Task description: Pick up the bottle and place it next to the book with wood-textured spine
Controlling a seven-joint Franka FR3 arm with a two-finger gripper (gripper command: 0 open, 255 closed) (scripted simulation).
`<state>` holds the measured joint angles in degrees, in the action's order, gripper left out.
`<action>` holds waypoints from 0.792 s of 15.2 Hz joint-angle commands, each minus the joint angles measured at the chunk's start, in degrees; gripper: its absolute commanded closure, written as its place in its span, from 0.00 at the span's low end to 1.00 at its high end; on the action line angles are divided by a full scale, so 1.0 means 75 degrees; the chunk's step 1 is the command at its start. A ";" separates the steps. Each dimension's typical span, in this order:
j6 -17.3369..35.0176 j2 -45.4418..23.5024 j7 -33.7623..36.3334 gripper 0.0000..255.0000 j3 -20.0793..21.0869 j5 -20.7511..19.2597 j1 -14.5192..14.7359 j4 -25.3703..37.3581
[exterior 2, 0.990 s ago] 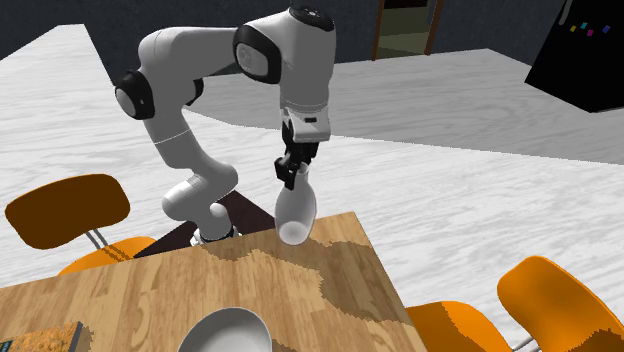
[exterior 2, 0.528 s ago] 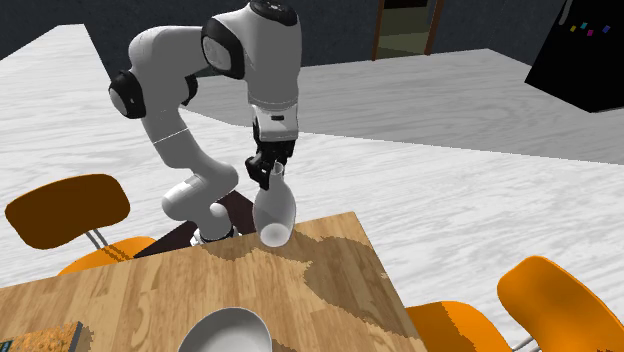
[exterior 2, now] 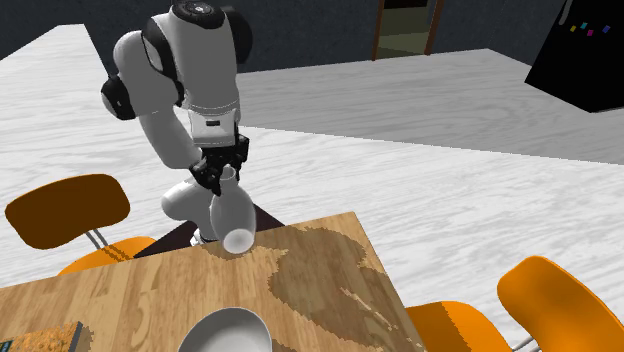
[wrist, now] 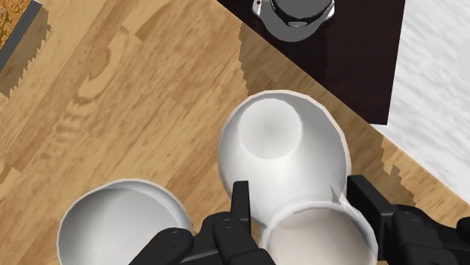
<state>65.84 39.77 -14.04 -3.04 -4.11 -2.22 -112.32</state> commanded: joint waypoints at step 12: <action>-0.0703 0.1431 -0.2222 1.00 -0.1810 -0.1864 -0.0272 -0.0384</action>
<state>61.02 50.05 -29.27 -15.52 -16.85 -4.17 -115.53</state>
